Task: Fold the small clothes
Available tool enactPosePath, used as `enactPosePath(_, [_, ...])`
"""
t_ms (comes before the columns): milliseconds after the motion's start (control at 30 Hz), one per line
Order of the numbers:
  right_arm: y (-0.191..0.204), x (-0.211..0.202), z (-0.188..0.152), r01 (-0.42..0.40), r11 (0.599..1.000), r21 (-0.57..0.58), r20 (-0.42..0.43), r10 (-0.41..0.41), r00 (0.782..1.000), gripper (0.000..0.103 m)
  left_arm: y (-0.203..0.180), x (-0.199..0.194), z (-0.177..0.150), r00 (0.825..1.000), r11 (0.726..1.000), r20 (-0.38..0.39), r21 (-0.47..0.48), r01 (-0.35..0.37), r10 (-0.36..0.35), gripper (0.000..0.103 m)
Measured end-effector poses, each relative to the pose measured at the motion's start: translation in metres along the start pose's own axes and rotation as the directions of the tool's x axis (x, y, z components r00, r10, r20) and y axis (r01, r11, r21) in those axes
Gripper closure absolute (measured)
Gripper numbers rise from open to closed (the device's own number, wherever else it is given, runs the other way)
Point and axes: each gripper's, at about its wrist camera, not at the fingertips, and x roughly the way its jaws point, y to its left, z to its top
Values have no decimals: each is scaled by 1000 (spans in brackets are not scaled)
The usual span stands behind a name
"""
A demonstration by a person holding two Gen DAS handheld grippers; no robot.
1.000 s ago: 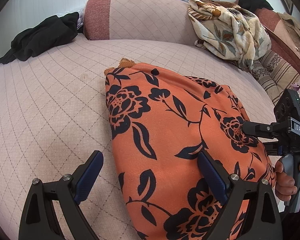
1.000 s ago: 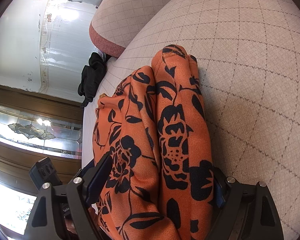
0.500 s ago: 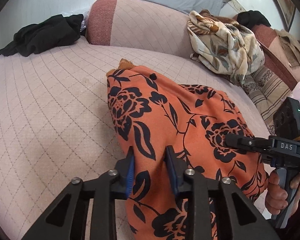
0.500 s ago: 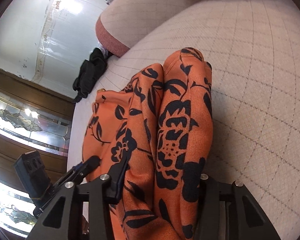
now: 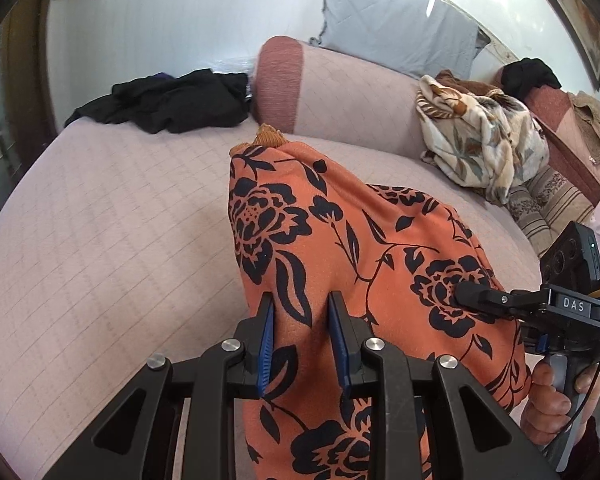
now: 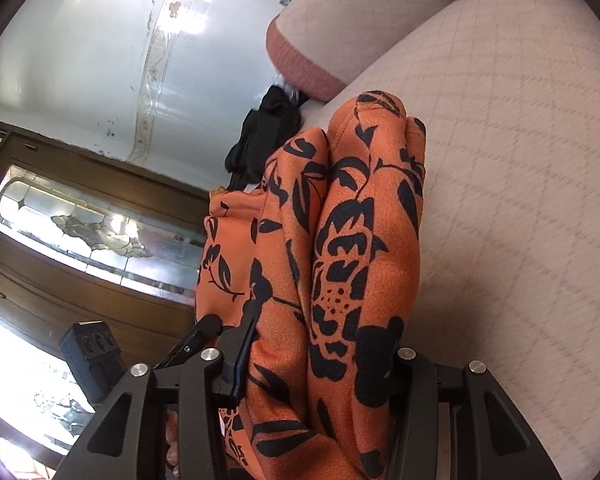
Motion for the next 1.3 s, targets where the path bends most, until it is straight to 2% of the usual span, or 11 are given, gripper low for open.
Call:
enactPosePath(133, [4,19,-11,1,1000,8,-43,0,999,55,6,10,-18,996,998,-58,15,-69,69,76])
enactPosePath(267, [-17,40,-36,181,983,40,-104,-176,979,41,6,40,-36,958,963,-125,110,-247,260,49])
enactPosePath(300, [-24,42,-42,257,966,36,-92,-253,963,40,5,37,-37,955,959,-115,107,-263,275,48])
enactPosePath(433, [-9,5,-49,270,963,5,3,-270,963,37,-1,-15,-64,958,958,-23,31,-285,286,25])
enactPosePath(500, [7,-27,-56,310,946,-92,87,-303,949,37,-15,-40,-83,950,950,27,36,-311,310,25])
enactPosePath(633, [21,-83,-77,281,940,-191,185,-247,951,36,-54,-93,-111,924,919,118,114,-377,364,19])
enactPosePath(767, [31,-119,-109,253,937,-241,214,-203,955,36,-78,-156,-119,921,929,203,100,-356,332,9])
enactPosePath(967, [94,-147,-138,234,903,-361,285,-132,949,36,-88,-239,-110,838,895,339,-27,-445,427,0])
enactPosePath(1067, [135,-153,-152,273,857,-436,351,-117,929,36,-80,-271,-109,788,874,390,-105,-475,476,0])
enactPosePath(1200, [171,-164,-175,343,798,-496,426,-121,897,36,-64,-298,-107,758,856,401,-193,-479,515,0])
enactPosePath(1300, [187,-170,-182,363,782,-506,460,-111,881,34,-52,-308,-107,713,830,429,-227,-509,554,0])
